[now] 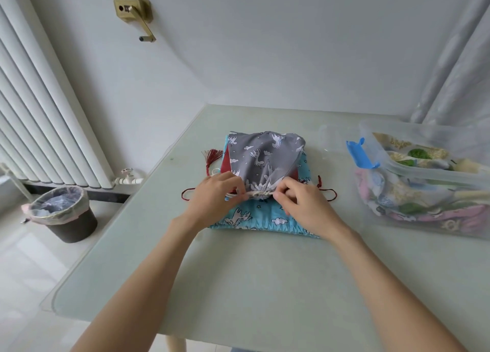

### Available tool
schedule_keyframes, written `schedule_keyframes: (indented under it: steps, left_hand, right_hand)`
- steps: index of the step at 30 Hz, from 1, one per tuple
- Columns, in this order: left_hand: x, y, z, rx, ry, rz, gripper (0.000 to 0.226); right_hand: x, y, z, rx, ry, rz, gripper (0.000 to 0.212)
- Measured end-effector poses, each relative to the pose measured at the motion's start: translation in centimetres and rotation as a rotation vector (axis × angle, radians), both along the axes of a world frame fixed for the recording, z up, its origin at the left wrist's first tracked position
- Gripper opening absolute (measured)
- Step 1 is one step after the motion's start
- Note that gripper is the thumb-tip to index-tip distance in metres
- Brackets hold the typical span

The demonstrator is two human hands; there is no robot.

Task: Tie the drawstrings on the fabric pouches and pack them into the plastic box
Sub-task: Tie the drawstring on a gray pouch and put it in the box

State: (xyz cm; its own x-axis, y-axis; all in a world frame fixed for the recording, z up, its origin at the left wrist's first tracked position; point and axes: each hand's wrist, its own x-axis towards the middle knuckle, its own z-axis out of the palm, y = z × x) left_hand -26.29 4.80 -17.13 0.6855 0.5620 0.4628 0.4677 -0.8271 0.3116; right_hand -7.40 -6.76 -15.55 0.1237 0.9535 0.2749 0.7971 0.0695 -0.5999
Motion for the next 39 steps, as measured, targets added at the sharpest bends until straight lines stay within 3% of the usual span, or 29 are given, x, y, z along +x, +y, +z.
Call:
schedule_keyframes:
  steps: [5, 11, 14, 17, 19, 22, 25, 29, 32, 35, 39]
  left_hand:
    - [-1.0, 0.3, 0.5, 0.006, -0.067, 0.116, 0.013]
    - [-0.7, 0.6, 0.5, 0.018, -0.039, 0.197, 0.012]
    - [-0.7, 0.6, 0.4, -0.02, 0.009, 0.208, 0.014]
    - [-1.2, 0.5, 0.1, -0.167, 0.067, 0.088, 0.011]
    - [-1.4, 0.2, 0.3, -0.303, -0.023, -0.016, 0.009]
    - [-0.8, -0.6, 1.4, -0.358, -0.156, -0.085, 0.009]
    - [0.8, -1.3, 4.2, -0.415, -0.221, -0.174, 0.015]
    - [3.8, -1.5, 8.8, -0.524, -0.399, -0.276, 0.03]
    - [5.3, -1.0, 10.3, -0.616, -0.619, -0.274, 0.033]
    - [5.8, 0.0, 10.8, -0.711, -0.706, -0.322, 0.03]
    - [5.3, 0.9, 11.7, -0.722, -0.598, -0.428, 0.018]
  right_hand:
    - [2.0, -0.1, 0.7, 0.048, -0.048, -0.066, 0.016]
    - [2.6, -0.4, 1.2, 0.118, -0.148, -0.149, 0.019]
    - [2.7, -0.6, 1.1, 0.055, -0.153, -0.15, 0.018]
    - [2.8, -1.2, 1.3, -0.091, -0.178, -0.152, 0.023]
    - [2.8, -1.6, 1.9, -0.138, -0.182, -0.167, 0.033]
    - [2.1, -1.7, 3.0, -0.019, -0.186, -0.163, 0.041]
    - [1.2, -1.2, 4.9, 0.136, 0.039, -0.06, 0.036]
    - [0.7, 0.6, 7.6, 0.189, 0.675, 0.074, 0.026]
    - [0.7, 1.8, 8.9, 0.227, 0.995, 0.218, 0.017]
    - [1.3, 2.5, 10.1, 0.249, 1.092, 0.309, 0.02]
    - [2.4, 3.5, 10.4, 0.279, 0.923, 0.239, 0.021]
